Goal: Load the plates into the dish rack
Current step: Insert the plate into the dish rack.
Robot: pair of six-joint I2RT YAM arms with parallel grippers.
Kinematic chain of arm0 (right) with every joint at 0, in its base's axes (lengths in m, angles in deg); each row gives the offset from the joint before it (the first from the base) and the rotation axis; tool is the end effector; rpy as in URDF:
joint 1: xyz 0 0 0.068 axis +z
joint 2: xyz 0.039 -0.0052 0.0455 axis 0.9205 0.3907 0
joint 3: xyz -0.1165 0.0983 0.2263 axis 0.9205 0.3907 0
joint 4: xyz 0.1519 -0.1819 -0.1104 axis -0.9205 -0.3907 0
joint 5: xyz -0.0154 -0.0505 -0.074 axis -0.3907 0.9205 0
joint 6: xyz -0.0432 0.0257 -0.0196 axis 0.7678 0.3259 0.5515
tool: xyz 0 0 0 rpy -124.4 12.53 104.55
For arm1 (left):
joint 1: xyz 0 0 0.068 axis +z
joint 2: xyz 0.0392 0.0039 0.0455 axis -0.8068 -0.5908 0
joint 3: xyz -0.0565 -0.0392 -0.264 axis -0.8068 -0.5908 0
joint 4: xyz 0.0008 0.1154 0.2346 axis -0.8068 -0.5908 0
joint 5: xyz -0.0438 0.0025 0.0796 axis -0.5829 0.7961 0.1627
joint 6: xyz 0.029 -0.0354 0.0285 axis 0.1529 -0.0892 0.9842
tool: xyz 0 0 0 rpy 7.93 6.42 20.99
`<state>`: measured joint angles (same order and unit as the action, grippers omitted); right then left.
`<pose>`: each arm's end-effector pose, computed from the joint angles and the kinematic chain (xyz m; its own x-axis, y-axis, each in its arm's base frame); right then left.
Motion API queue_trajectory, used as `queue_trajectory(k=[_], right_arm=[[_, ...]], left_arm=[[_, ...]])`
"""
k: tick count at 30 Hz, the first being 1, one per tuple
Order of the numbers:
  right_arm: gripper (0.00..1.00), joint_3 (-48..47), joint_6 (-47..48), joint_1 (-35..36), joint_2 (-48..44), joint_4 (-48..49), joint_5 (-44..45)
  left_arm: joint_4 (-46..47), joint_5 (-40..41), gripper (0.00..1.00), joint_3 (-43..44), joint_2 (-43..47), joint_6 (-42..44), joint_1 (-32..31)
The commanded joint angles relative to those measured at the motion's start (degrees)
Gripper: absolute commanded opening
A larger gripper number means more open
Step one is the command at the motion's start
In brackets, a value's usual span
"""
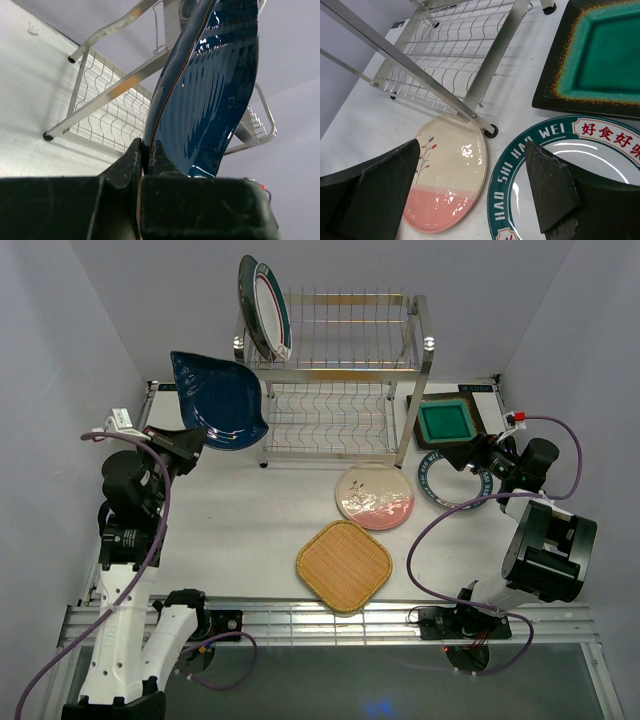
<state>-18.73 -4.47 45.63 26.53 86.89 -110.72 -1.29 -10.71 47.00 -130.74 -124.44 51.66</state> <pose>0.2920 -0.0834 0.2185 -0.3428 0.3444 -0.8740 -0.4389 0.7639 0.4731 0.1531 -0.0097 0.3964 -0.1662 -0.7601 -0.6281 0.0379 0.6316 -0.7744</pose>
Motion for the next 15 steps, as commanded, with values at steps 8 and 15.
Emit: queue_trajectory(k=[8, 15], right_arm=[[0.9, -0.6, -1.0, -0.3, 0.2, 3.3, -2.1], [0.9, -0.6, 1.7, 0.2, -1.9, 0.6, -0.2]], left_arm=[[8.8, -1.2, 0.0, 6.0, 1.1, -1.9, -0.4], [8.9, -0.9, 0.0, 6.5, 0.3, -2.1, -0.5]])
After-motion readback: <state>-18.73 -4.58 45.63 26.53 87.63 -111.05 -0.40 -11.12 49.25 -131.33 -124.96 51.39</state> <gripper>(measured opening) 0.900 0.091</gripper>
